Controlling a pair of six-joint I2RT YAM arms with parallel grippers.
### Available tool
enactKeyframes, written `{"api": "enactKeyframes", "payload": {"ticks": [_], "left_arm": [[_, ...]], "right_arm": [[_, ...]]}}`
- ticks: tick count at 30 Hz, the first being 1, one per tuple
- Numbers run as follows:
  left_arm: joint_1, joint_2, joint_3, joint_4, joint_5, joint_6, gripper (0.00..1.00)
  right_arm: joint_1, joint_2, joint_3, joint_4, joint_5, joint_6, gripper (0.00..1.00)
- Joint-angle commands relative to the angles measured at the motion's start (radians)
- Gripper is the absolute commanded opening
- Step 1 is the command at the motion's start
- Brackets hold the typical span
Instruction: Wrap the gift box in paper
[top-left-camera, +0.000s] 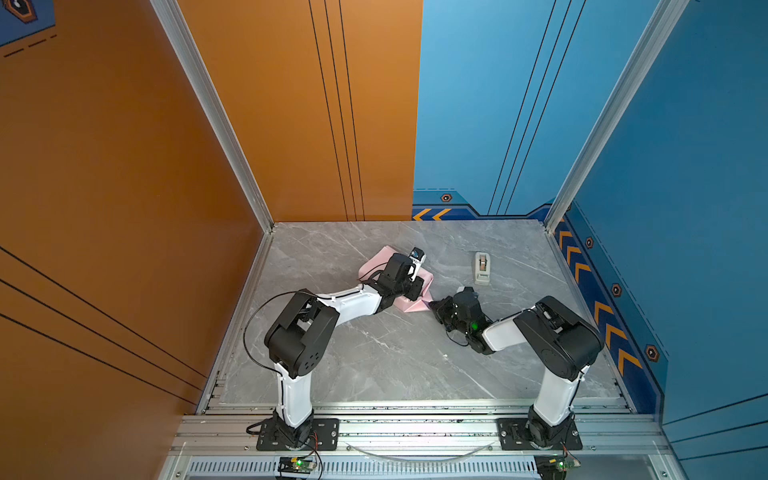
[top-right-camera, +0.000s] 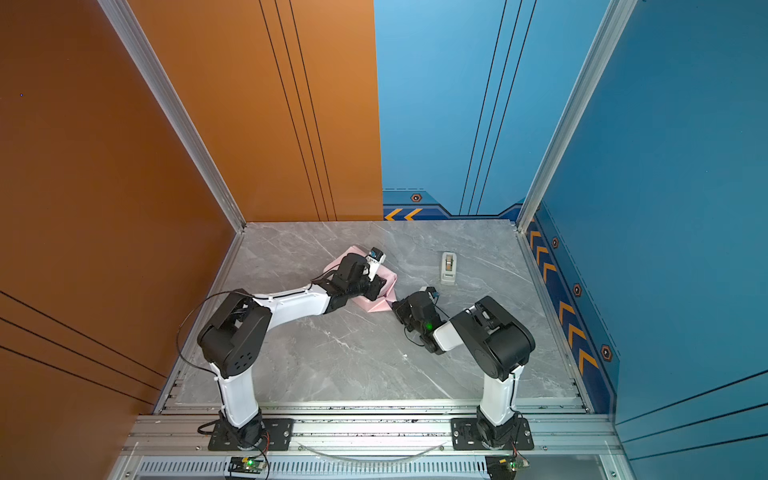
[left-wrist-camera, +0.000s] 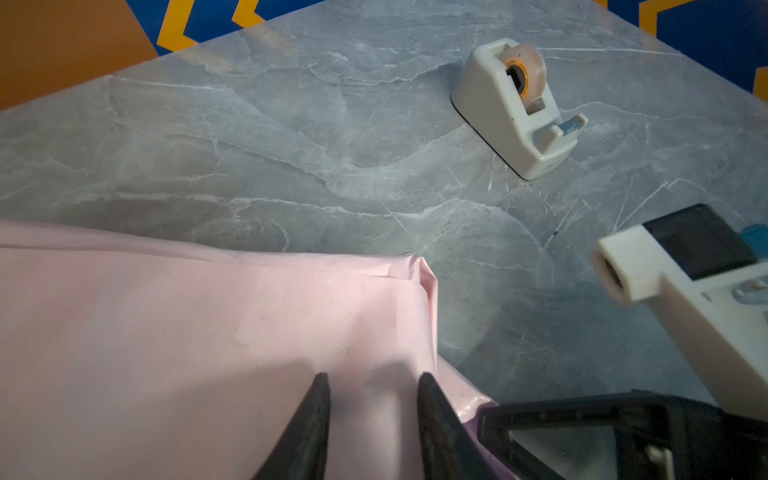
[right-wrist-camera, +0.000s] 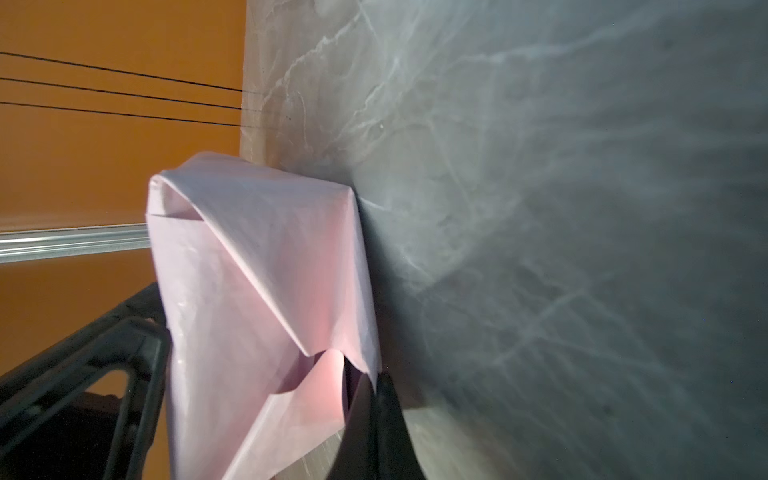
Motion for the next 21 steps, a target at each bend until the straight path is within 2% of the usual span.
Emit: {"api": "enactKeyframes", "payload": {"ticks": [1, 4, 7, 14, 18, 21], "left_arm": [[0.011, -0.070, 0.053, -0.093, -0.005, -0.001, 0.46], [0.047, -0.114, 0.086, -0.152, -0.006, -0.033, 0.55], [0.110, -0.140, 0.126, -0.237, 0.022, -0.098, 0.59], [0.267, -0.126, 0.173, -0.409, 0.068, -0.155, 0.60], [0.356, -0.065, 0.193, -0.436, 0.153, -0.183, 0.62], [0.388, -0.021, 0.200, -0.415, 0.215, -0.198, 0.62]], "right_arm": [[-0.012, -0.044, 0.023, -0.070, -0.019, -0.054, 0.00], [-0.018, -0.058, 0.027, -0.097, -0.027, -0.074, 0.00], [-0.024, -0.067, 0.029, -0.119, -0.031, -0.087, 0.00], [-0.037, -0.075, 0.030, -0.133, -0.047, -0.104, 0.00], [-0.042, -0.080, 0.035, -0.140, -0.056, -0.115, 0.00], [-0.049, -0.085, 0.041, -0.153, -0.066, -0.128, 0.00]]}}
